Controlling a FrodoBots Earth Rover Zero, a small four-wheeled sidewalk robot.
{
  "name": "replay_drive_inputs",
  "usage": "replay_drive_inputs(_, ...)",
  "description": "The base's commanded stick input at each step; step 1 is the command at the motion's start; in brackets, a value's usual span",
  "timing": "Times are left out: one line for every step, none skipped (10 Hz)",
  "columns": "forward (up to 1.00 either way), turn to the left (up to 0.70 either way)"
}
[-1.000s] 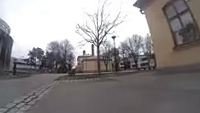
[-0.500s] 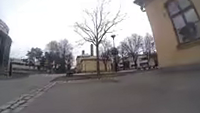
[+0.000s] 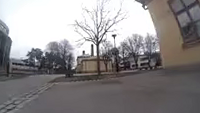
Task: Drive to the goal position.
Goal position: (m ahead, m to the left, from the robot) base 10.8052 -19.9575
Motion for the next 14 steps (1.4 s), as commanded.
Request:
replay_drive_inputs(0.7, -0.17)
replay_drive_inputs(0.7, -0.3)
replay_drive_inputs(0.7, -0.02)
replay_drive_inputs(0.7, 0.0)
replay_drive_inputs(0.7, 0.0)
replay_drive_inputs(0.7, 0.0)
replay_drive_inputs(0.7, -0.18)
replay_drive_inputs(0.7, -0.35)
replay_drive_inputs(0.7, -0.35)
replay_drive_inputs(0.7, -0.35)
replay_drive_inputs(0.7, -0.35)
replay_drive_inputs(0.7, -0.35)
replay_drive_inputs(0.7, -0.35)
replay_drive_inputs(0.7, -0.35)
